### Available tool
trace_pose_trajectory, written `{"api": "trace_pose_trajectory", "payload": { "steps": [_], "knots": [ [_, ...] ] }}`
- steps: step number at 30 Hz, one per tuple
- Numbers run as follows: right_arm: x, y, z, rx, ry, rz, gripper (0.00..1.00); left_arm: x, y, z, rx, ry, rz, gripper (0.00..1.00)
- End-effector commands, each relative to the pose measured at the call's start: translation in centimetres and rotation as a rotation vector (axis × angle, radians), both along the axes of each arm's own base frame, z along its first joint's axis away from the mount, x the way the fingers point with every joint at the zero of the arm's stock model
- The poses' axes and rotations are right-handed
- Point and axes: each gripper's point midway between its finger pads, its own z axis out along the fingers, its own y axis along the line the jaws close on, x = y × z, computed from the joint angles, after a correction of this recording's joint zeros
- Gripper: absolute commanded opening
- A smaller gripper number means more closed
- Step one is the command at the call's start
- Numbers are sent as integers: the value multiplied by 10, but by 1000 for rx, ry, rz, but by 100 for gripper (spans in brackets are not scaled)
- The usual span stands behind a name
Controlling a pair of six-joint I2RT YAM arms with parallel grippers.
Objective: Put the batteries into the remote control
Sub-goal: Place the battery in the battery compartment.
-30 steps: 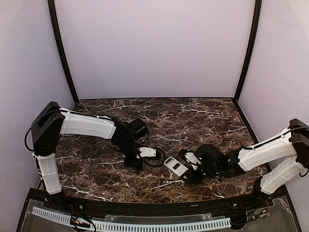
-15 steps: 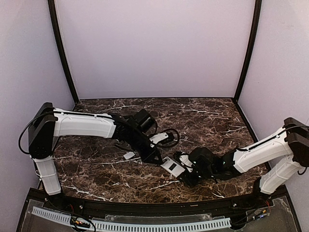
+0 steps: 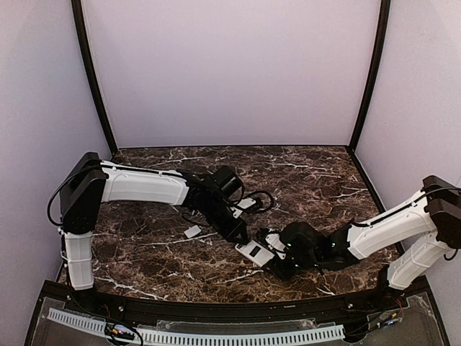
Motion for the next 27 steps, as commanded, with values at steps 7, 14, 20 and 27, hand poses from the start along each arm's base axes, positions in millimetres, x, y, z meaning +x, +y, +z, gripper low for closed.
{"api": "trace_pose_trajectory", "payload": {
  "steps": [7,14,20,27],
  "knots": [
    [1,10,5,30,-17,7,0,-2,9,-17,110,56,39,5],
    [0,9,5,29,-17,9,0,7,8,-23,139,38,54,5],
    [0,9,5,28,-17,8,0,9,7,-28,160,47,56,5],
    [1,10,4,25,-19,8,0,5,11,-36,188,67,56,6]
  ]
}}
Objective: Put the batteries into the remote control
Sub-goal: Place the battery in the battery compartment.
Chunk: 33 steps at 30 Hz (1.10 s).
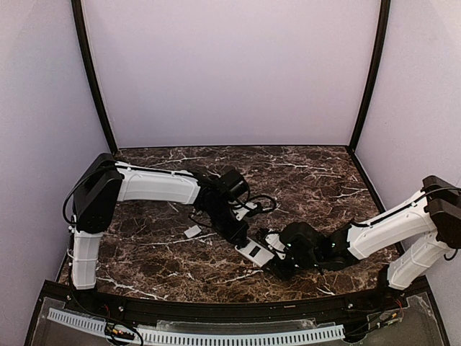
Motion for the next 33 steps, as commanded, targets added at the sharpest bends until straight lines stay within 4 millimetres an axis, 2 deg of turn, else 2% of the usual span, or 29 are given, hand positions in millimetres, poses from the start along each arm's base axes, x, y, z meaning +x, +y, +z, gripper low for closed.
{"api": "trace_pose_trajectory", "payload": {
  "steps": [1,6,18,21,27,30,31,32,33],
  "knots": [
    [1,9,4,24,-18,5,0,-5,10,-7,59,27,3,6],
    [3,8,5,18,-25,-2,0,-6,13,-6,73,35,-2,8],
    [2,9,5,22,-20,2,0,-6,7,-2,59,44,-2,28],
    [1,9,4,20,-17,4,0,-3,6,3,54,30,0,30],
    [-2,9,3,23,-10,20,0,14,5,35,-15,-97,4,39],
    [-4,8,2,23,-8,34,0,19,11,54,-67,-149,7,43],
    [-5,9,2,25,-5,41,0,21,10,68,-106,-183,1,46],
    [-6,9,2,28,-4,45,0,20,15,66,-106,-188,-3,47],
    [-7,9,2,29,-1,51,0,23,14,80,-144,-232,-13,50]
  ]
}}
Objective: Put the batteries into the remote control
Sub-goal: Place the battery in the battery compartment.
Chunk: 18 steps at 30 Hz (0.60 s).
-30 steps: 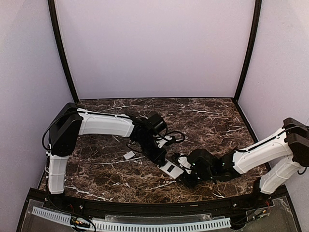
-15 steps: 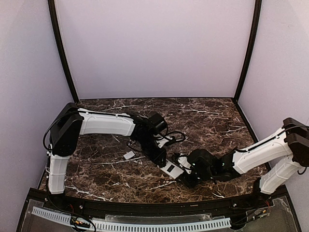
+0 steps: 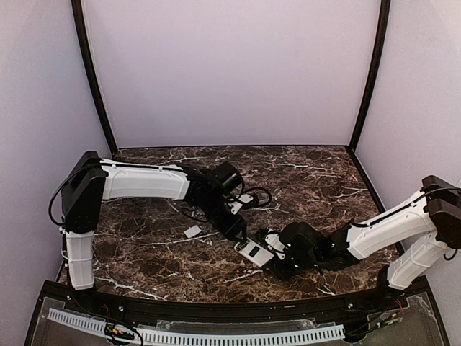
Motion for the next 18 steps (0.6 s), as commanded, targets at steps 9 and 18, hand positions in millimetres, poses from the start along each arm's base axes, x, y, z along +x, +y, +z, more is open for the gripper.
{"api": "trace_pose_trajectory", "payload": {
  "steps": [9,18],
  "knots": [
    [-19,14,7,59,28,127,0,-6,39,40,-212,-263,-119,64],
    [-25,14,6,68,37,163,0,-35,38,12,-311,-202,-238,82]
  ]
}}
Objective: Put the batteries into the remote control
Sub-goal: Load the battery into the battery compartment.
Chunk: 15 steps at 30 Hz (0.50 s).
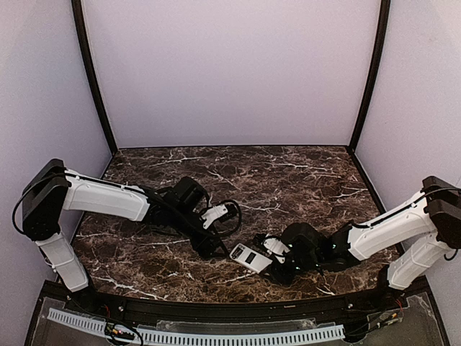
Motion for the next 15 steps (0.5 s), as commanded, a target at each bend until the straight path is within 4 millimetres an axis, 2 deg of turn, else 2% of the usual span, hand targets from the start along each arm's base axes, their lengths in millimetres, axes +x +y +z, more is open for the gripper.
{"api": "trace_pose_trajectory", "payload": {
  "steps": [1,6,15],
  "knots": [
    [-8,5,7,38,-4,49,0,-8,-17,5,-102,5,-99,84],
    [-13,6,6,43,14,72,0,-8,-22,-3,-114,31,-111,83],
    [-13,6,6,46,15,74,0,-12,-22,-18,-89,61,-132,75]
  ]
}}
